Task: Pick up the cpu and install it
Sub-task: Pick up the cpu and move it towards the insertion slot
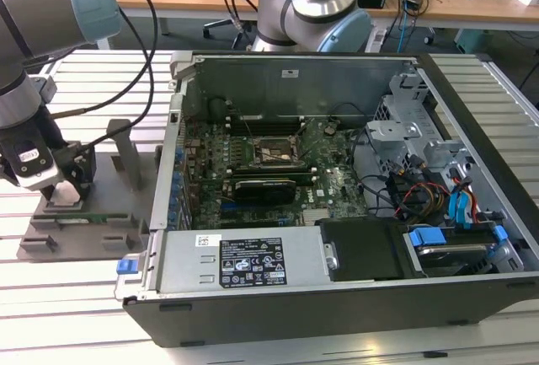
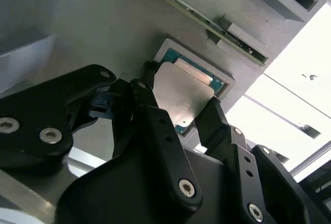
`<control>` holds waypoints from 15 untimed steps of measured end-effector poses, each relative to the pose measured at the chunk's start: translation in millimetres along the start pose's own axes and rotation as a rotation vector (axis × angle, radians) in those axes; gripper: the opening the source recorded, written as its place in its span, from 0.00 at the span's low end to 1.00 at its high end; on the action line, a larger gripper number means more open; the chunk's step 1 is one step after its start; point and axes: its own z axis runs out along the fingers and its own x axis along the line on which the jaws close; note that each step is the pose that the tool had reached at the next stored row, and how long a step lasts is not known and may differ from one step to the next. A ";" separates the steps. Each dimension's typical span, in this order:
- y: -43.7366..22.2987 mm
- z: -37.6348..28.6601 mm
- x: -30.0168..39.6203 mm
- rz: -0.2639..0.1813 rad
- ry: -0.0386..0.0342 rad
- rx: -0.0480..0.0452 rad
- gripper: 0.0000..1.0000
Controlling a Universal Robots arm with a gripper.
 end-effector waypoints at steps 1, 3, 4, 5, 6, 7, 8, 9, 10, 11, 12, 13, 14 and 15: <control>0.0 0.0 0.0 0.000 0.0001 0.0000 0.57; 0.0 -0.1 0.1 0.000 0.0004 -0.0001 0.57; 0.0 -0.1 0.1 0.000 0.0006 -0.0002 0.57; 0.1 -0.1 0.1 0.000 0.0006 -0.0003 0.57; 0.0 -0.2 0.1 0.000 0.0006 -0.0004 0.57; 0.0 -0.2 0.2 0.000 0.0006 -0.0004 0.57; 0.0 -0.2 0.1 0.000 0.0006 -0.0005 0.57; 0.0 -0.2 0.1 0.000 0.0006 -0.0006 0.57; 0.0 -0.2 0.1 0.000 0.0006 -0.0007 0.57; 0.0 -0.2 0.1 0.000 0.0006 -0.0007 0.57; 0.0 -0.2 0.1 0.000 0.0006 -0.0008 0.57; 0.0 -0.2 0.1 0.000 0.0006 -0.0009 0.57; 0.0 -0.1 0.1 0.000 0.0003 -0.0010 0.57; 0.0 0.0 0.0 0.000 0.0001 -0.0013 0.58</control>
